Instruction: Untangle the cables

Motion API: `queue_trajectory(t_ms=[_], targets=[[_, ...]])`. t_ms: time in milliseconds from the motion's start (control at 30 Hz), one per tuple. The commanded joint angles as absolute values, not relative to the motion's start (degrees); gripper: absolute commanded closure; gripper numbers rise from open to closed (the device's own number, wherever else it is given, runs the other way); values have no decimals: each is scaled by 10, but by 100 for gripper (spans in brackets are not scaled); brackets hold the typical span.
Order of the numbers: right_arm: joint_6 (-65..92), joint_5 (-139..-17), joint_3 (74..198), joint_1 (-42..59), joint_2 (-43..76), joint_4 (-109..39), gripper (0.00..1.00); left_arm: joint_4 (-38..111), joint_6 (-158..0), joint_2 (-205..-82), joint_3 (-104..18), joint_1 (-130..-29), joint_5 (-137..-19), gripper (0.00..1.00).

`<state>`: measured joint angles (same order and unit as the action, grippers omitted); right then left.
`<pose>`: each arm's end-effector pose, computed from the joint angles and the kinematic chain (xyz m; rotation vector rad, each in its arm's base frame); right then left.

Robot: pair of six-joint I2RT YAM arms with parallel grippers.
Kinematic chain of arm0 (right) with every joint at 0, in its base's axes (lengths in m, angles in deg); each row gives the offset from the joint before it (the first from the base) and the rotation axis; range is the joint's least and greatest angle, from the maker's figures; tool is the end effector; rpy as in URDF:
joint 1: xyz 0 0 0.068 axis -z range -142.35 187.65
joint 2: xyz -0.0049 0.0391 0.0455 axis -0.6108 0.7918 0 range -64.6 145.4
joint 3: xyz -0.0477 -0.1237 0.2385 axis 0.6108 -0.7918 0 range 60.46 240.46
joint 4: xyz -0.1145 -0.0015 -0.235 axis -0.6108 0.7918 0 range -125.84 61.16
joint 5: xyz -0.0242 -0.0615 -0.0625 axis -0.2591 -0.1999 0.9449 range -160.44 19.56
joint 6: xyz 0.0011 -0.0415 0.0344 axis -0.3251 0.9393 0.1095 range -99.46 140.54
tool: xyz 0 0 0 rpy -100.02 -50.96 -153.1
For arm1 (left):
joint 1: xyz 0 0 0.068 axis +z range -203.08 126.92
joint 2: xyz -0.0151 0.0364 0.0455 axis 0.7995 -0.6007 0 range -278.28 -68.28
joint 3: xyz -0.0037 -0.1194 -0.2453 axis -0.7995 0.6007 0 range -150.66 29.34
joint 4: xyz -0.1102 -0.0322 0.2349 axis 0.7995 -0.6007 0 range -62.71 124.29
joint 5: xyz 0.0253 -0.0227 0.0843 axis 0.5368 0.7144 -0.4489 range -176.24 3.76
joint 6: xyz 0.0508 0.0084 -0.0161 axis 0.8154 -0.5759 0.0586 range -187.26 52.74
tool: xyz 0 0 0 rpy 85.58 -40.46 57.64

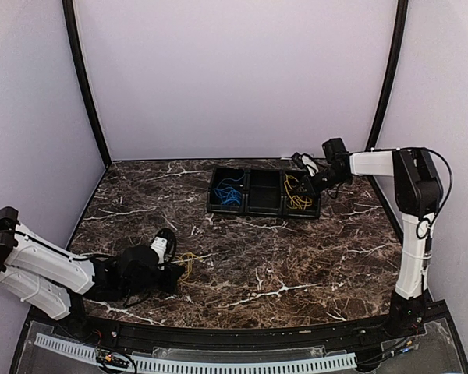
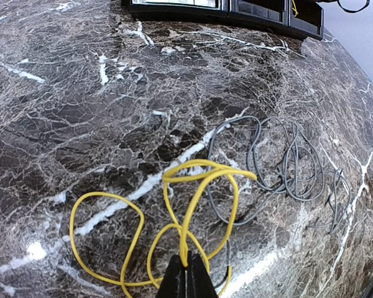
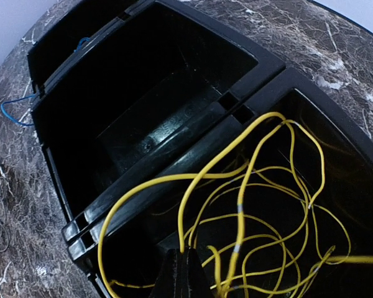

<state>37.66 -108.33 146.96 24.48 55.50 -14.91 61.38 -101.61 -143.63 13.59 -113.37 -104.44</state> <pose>0.4321 0.1235 0.1732 -0.8789 2.2413 0.7946 0.1187 -0.1854 0.1300 0.3008 2.1536 -0.6382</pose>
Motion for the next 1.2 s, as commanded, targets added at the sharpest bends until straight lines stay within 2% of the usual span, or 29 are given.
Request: queue_trajectory(t_ms=[0, 233, 367, 400, 567, 667, 800, 933, 1000, 1167], targets=[[368, -994, 1498, 228, 563, -139, 100, 630, -1021, -1445, 126, -1135, -1042, 100], [374, -904, 1513, 200, 570, -100, 100, 633, -1016, -1453, 119, -1135, -1036, 100], [369, -859, 1501, 192, 533, -76, 100, 612, -1003, -1430, 113, -1135, -1036, 100], [368, -849, 1491, 192, 509, -73, 98, 610, -999, -1416, 113, -1135, -1036, 100], [379, -863, 1474, 190, 428, -28, 69, 582, -973, -1357, 112, -1135, -1042, 100], [381, -877, 1472, 188, 389, 5, 59, 569, -956, -1317, 105, -1136, -1044, 100], [379, -895, 1486, 185, 353, 25, 55, 544, -926, -1283, 85, -1135, -1043, 100], [424, -992, 1493, 159, 315, 25, 54, 534, -896, -1271, 60, -1135, -1025, 100], [456, -1026, 1490, 124, 300, 26, 53, 535, -883, -1269, 47, -1135, -1009, 100], [500, -1081, 1482, 19, 287, 14, 42, 565, -860, -1270, 32, -1135, -953, 100]])
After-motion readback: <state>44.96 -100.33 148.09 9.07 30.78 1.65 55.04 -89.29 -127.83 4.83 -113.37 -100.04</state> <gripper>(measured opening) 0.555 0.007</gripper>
